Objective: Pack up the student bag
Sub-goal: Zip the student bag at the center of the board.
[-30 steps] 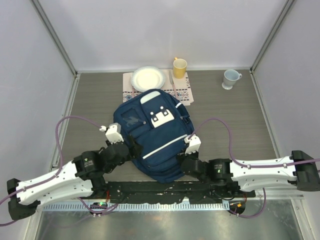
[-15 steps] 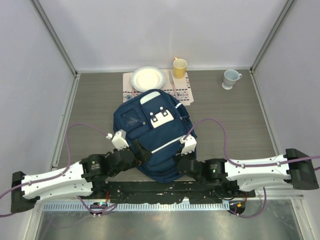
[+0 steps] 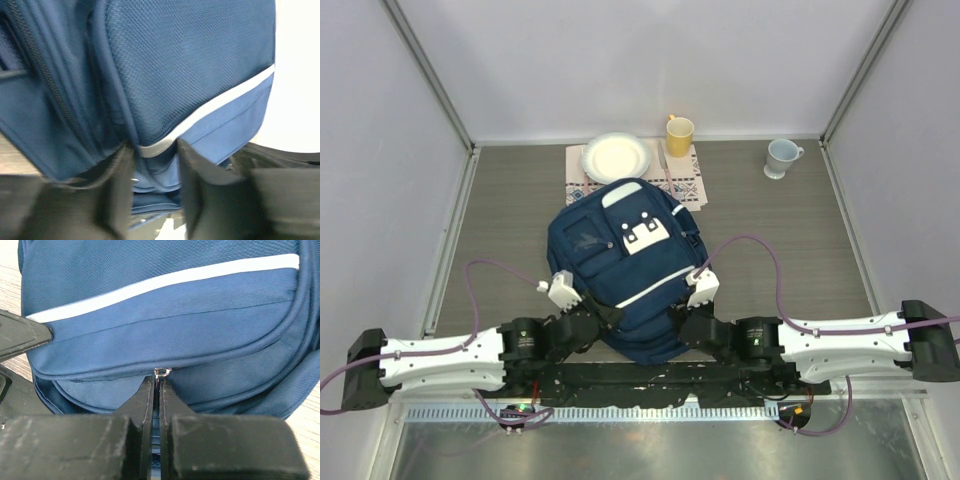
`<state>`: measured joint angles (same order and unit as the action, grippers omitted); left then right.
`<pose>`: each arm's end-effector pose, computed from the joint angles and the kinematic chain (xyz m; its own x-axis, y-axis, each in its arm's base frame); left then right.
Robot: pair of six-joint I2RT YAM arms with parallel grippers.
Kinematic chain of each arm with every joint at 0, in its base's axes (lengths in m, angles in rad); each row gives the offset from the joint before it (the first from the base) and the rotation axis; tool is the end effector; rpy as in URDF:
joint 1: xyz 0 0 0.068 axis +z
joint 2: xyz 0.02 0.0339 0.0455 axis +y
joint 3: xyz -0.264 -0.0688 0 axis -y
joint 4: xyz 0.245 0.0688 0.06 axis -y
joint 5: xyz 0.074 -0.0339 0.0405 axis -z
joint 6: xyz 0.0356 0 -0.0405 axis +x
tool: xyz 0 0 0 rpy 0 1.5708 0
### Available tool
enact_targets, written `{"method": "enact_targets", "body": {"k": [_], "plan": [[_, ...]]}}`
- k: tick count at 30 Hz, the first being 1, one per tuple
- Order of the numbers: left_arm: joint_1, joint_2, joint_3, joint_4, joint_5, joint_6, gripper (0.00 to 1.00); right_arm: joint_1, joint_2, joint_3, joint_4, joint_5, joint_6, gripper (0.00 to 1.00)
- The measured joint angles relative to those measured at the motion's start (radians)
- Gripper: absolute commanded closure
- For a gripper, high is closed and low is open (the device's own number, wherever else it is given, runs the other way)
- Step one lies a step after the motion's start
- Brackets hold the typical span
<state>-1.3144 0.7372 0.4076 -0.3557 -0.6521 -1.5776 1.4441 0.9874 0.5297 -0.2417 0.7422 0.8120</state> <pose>0.0602 -0.1444 0.2037 -0.6486 -0.6602 -0.3788 -0.1649 0.6077 -0.7768 0.0488 0.1929 0.2149 -0.5391 0.0005 -0.8423 -0.3990 0.8805 0.2559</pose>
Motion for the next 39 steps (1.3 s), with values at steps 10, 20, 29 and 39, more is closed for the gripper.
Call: {"method": "enact_targets", "body": {"k": [10,20,29,39], "plan": [[-0.006,-0.23,-0.008,-0.157,-0.033,-0.076,1.0,0.0,-0.034,-0.004,-0.046,0.032,0.067,0.99],[-0.019,-0.651,0.033,-0.57,-0.021,-0.096,1.0,-0.037,-0.157,-0.011,-0.051,0.006,0.181,0.99],[-0.016,-0.431,0.186,-0.639,-0.016,-0.003,1.0,-0.145,-0.161,-0.061,0.083,-0.101,0.02,0.99],[-0.006,-0.4,0.248,-0.663,-0.016,0.11,1.0,-0.307,-0.186,-0.098,0.254,-0.346,-0.321,0.99]]}}
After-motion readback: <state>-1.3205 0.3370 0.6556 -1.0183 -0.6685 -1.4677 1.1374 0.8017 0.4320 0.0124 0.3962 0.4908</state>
